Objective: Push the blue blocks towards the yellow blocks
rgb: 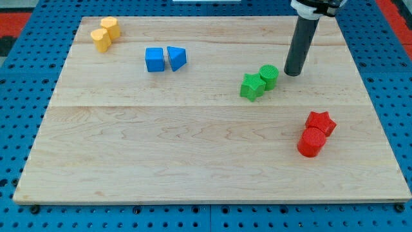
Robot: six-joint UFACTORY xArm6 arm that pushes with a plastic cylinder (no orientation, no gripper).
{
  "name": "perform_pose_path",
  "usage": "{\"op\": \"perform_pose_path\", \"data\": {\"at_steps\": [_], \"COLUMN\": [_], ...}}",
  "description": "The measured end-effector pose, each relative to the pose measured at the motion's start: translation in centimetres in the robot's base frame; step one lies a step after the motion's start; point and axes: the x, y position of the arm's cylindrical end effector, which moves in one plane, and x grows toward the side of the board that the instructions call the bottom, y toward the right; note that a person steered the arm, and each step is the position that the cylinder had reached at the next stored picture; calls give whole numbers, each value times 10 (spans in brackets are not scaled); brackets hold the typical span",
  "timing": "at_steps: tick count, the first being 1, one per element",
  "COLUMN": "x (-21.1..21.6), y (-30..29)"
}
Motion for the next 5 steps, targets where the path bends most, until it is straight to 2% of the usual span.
{"op": "perform_pose_path", "data": {"at_steps": [2, 3, 4, 5], "x": [-72, -58, -33, -35], "y": [-17, -59, -124, -182]}}
